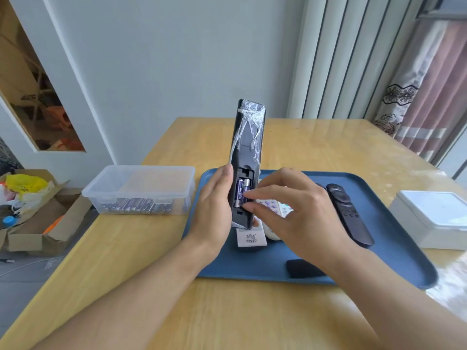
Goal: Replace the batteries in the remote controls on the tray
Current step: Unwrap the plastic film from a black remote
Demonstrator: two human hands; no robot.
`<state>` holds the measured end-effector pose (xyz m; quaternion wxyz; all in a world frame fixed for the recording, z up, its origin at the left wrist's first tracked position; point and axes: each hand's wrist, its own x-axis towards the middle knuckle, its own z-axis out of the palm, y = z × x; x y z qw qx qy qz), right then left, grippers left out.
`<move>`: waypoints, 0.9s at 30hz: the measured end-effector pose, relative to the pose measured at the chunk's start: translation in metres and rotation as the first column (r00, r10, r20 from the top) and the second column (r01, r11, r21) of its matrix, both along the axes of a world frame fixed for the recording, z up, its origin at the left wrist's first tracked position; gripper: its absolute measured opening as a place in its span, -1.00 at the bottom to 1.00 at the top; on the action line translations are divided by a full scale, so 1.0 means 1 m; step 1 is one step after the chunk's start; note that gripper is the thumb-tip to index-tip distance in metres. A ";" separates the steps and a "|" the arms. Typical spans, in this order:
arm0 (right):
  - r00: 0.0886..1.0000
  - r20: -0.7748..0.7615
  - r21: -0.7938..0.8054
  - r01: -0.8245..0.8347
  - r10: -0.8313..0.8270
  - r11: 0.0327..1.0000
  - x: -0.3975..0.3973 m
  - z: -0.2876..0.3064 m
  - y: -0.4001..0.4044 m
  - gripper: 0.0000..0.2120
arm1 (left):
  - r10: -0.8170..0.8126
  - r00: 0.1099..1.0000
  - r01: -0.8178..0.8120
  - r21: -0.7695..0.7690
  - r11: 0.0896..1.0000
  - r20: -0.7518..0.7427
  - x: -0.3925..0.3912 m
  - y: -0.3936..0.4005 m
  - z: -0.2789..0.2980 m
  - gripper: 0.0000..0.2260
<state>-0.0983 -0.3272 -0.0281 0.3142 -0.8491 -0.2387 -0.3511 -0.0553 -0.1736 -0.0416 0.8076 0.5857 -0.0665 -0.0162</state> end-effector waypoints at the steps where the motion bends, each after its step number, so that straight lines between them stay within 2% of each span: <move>1: 1.000 0.014 -0.002 -0.008 0.008 1.000 0.000 -0.002 0.001 -0.88 | -0.007 1.000 0.007 -0.009 1.000 0.006 -0.001 -0.001 -0.001 -0.24; 6: 0.999 0.046 -0.038 -0.004 0.006 0.999 0.004 -0.005 -0.001 -0.89 | -0.062 0.998 0.062 -0.010 0.998 0.004 -0.002 -0.003 0.001 -0.25; 10: 1.000 0.020 -0.019 -0.014 0.014 1.000 0.002 -0.004 0.000 -0.91 | -0.086 0.996 0.086 -0.012 0.996 -0.004 -0.006 -0.005 0.002 -0.33; 16: 0.994 0.090 -0.165 -0.039 0.055 0.985 0.005 0.001 -0.006 -0.91 | -0.115 0.993 0.114 -0.038 0.993 -0.018 -0.005 -0.004 0.002 -0.26; 22: 0.980 0.193 -0.269 -0.002 0.055 0.963 0.007 0.005 -0.011 -0.93 | -0.127 0.992 0.127 0.070 0.989 0.004 -0.005 -0.003 0.000 -0.34; 25: 0.983 0.185 -0.288 0.031 0.024 0.957 0.006 0.007 -0.014 -0.92 | -0.134 0.991 0.132 0.120 0.984 0.004 -0.011 -0.006 0.001 -0.47; 27: 0.981 0.194 -0.296 0.043 0.016 0.954 0.004 0.007 -0.012 -0.94 | -0.153 0.988 0.152 0.136 0.979 -0.006 -0.013 -0.005 0.002 -0.46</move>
